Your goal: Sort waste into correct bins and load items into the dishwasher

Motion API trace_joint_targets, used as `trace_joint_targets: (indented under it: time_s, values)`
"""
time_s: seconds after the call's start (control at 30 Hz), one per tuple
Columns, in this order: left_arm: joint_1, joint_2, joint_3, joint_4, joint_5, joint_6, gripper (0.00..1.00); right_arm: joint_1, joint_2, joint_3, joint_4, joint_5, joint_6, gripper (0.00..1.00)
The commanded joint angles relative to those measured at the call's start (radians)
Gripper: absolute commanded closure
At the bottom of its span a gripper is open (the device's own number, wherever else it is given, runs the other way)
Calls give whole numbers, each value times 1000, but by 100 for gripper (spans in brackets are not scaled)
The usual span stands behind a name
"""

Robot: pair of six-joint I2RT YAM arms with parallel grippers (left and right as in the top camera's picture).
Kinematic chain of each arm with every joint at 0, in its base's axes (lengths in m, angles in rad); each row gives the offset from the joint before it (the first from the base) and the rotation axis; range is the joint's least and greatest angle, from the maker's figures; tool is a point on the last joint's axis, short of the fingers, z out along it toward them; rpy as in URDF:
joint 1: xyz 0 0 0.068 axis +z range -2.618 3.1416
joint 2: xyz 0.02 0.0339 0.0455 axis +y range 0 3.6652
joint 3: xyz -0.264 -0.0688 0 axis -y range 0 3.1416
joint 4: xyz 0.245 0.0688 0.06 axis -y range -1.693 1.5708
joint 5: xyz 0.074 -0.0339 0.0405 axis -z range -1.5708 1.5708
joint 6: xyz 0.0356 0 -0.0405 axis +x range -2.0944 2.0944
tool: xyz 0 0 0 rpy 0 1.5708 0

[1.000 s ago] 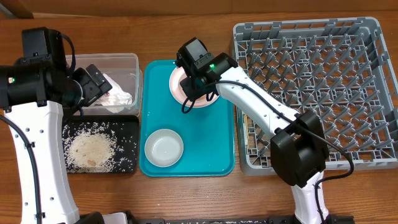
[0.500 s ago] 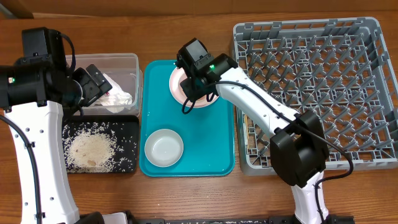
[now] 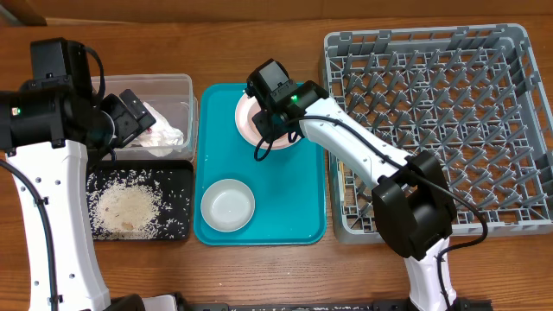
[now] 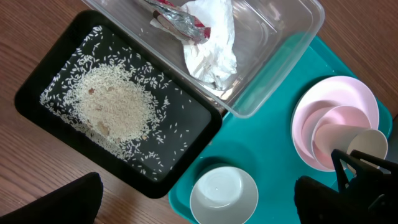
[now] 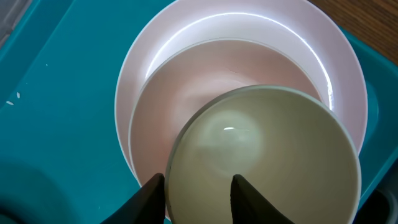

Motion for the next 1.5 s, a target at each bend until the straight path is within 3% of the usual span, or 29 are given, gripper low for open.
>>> trace_joint_targets:
  time_s: [0.0,0.47,0.73,1.17,1.27,1.47]
  values:
    - [5,4,15,2,-10,-3,0,-4,5,7,6,15,-5,64]
    - [5,4,15,2,-10,-2,0,2,4,22,3,15,-4,74]
    - [5,4,15,3,-10,-2,0,2,-8,52,-3,14,0,96]
    - [5,4,15,2,-10,-2,0,-45,-219,122,-13,-84,57,96]
    - [5,4,15,2,-10,-2,0,-113,-274,122,-13,-194,61,96]
    - [5,4,15,2,-10,-2,0,-363,-285,118,-9,-648,60,96]
